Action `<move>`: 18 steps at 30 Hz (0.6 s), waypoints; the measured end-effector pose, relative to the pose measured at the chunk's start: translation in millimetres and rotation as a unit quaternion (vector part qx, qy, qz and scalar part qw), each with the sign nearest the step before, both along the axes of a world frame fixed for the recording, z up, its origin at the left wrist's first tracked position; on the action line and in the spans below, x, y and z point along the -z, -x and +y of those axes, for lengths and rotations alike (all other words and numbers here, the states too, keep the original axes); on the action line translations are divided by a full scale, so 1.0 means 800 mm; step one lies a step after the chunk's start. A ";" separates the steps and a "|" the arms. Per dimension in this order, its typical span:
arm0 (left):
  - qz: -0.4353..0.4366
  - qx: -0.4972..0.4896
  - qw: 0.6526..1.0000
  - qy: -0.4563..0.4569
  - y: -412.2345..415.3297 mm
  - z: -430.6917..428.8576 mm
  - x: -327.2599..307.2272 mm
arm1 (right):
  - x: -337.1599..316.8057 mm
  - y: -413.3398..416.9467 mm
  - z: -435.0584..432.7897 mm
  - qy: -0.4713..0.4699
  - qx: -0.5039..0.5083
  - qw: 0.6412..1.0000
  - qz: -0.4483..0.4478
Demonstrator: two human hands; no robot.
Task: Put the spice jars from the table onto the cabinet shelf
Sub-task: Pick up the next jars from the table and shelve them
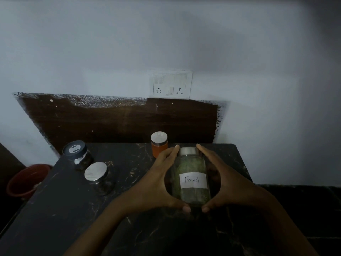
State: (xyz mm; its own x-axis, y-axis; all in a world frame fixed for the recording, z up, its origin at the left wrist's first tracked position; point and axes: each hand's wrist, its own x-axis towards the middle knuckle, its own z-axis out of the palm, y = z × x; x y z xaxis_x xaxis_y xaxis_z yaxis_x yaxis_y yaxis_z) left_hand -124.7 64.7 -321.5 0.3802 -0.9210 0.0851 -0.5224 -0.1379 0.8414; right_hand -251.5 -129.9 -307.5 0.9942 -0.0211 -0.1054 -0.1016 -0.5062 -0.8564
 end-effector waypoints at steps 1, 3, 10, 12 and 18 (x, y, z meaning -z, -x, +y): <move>-0.018 -0.002 1.000 0.006 -0.004 -0.003 -0.007 | -0.007 -0.002 -0.003 0.005 0.000 1.000 -0.014; -0.059 -0.004 0.998 0.014 -0.013 -0.009 -0.026 | -0.023 -0.008 -0.008 0.011 0.004 0.999 -0.038; -0.159 0.009 0.985 0.063 -0.051 -0.037 -0.120 | -0.103 -0.037 -0.028 0.055 0.027 0.990 -0.126; -0.214 0.005 0.974 0.075 -0.060 -0.043 -0.151 | -0.133 -0.044 -0.035 0.074 0.031 0.985 -0.151; -0.305 0.015 0.941 0.149 -0.085 -0.063 -0.250 | -0.231 -0.067 -0.052 0.165 0.025 0.950 -0.265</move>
